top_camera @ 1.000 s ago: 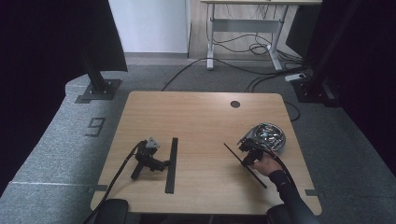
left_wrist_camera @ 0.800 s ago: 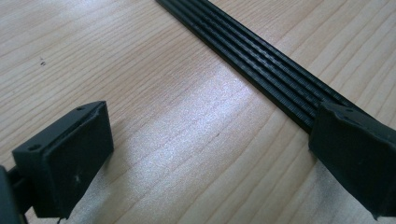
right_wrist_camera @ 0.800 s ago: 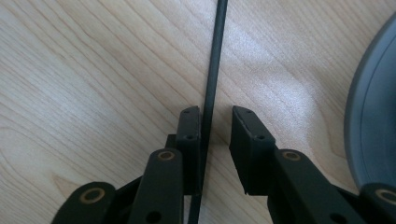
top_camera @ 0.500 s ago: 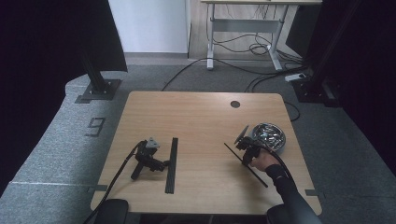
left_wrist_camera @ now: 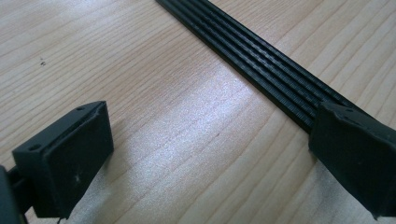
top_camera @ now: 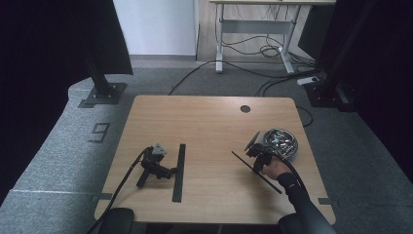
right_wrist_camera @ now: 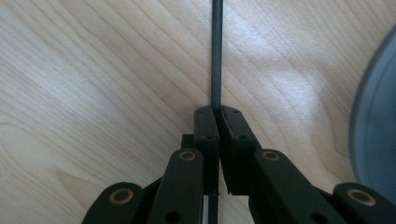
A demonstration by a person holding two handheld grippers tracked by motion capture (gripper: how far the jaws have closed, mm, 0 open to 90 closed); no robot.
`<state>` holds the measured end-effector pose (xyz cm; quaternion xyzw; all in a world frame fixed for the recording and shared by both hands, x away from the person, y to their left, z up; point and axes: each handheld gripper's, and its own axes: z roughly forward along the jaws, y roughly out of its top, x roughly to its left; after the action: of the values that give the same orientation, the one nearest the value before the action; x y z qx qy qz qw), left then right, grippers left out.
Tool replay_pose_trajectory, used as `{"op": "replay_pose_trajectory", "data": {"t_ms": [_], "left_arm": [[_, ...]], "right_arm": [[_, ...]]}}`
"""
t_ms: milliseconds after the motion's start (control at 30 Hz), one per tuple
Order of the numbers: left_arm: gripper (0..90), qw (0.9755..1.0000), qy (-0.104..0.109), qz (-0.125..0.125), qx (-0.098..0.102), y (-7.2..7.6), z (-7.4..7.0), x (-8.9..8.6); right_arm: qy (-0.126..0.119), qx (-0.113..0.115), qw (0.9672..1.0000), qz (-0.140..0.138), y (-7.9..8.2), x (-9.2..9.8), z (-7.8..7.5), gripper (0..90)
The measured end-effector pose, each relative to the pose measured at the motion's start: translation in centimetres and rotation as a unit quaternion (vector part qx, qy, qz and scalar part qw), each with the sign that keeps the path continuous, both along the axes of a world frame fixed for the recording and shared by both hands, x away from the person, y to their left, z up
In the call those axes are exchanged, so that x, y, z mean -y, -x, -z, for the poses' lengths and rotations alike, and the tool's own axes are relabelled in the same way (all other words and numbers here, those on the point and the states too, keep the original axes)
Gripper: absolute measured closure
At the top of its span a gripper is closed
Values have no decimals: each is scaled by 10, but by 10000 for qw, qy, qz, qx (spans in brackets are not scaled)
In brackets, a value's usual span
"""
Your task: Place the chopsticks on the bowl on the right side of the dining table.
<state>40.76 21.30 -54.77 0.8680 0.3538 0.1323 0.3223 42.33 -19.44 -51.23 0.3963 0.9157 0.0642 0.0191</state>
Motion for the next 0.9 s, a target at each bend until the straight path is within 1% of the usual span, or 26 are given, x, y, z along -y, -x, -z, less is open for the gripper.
{"op": "replay_pose_trajectory", "data": {"t_ms": [33, 133, 200, 400, 467, 500, 533, 600, 667, 733, 900], "left_arm": [[0, 10000, 0, 0, 0, 0, 0, 0], [0, 10000, -1, 0, -1, 0, 0, 0], [0, 10000, -2, 0, -1, 0, 0, 0], [0, 10000, -2, 0, -1, 0, 0, 0], [0, 10000, 0, 0, -1, 0, 0, 0], [0, 10000, -2, 1, -2, 0, 0, 0], [0, 10000, -2, 0, -1, 0, 0, 0], [0, 10000, -11, 2, -7, 0, 0, 0], [0, 10000, -17, 10, -3, 0, 0, 0], [0, 10000, -17, 11, -2, 0, 0, 0], [0, 10000, -10, 4, -4, 0, 0, 0]], "right_arm": [[2, 15, 10000, 31, 1, 1, -1, 856], [-96, 20, 9999, 38, 2, 3, -4, 856], [-164, 42, 9998, 43, 4, 5, -9, 855], [-238, 103, 9997, 3, 8, 7, -25, 855], [-255, 147, 9996, -8, 8, 8, -27, 855], [-256, 139, 9996, -46, 8, 9, -29, 855], [-273, 139, 9995, -39, 10, 10, -35, 855], [-294, 133, 9995, -38, 11, 12, -39, 855], [-320, 151, 9994, -23, 12, 13, -42, 855], [-376, 183, 9991, 8, 13, 17, -51, 855], [-412, 205, 9989, 33, 15, 23, -64, 855]]}}
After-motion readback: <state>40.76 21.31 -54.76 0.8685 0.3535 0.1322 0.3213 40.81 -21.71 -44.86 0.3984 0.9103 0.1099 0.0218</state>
